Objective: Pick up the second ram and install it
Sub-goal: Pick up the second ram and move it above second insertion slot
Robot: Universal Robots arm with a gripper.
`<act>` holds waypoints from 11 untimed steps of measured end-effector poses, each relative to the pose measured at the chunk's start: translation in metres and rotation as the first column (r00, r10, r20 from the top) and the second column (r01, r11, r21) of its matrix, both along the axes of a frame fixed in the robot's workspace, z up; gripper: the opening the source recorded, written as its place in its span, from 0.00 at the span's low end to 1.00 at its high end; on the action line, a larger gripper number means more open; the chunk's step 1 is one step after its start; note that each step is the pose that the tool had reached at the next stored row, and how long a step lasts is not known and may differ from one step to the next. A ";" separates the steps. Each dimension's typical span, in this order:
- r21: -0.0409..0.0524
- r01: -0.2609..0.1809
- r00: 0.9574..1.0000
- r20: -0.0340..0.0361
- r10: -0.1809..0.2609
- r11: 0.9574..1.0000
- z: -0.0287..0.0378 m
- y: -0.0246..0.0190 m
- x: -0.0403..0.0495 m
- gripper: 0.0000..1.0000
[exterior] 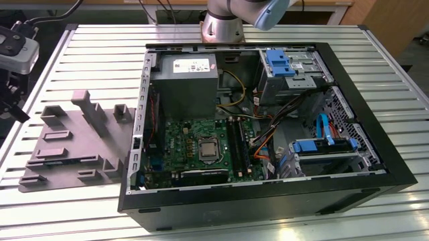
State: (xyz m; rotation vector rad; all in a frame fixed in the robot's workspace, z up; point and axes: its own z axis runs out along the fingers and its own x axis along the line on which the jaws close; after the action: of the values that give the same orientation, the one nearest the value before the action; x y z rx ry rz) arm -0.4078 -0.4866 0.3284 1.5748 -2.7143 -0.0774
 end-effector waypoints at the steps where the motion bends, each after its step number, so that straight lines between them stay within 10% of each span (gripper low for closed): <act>1: 0.000 -0.017 1.000 0.000 0.017 1.000 -0.0001 0.0000 0.0000 0.11; 11: 0.000 -0.197 0.980 0.000 0.197 0.980 -0.0014 0.0000 0.0000 0.11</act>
State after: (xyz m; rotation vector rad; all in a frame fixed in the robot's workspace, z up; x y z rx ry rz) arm -0.4078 -0.4866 0.3269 1.8334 -2.5409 -0.0765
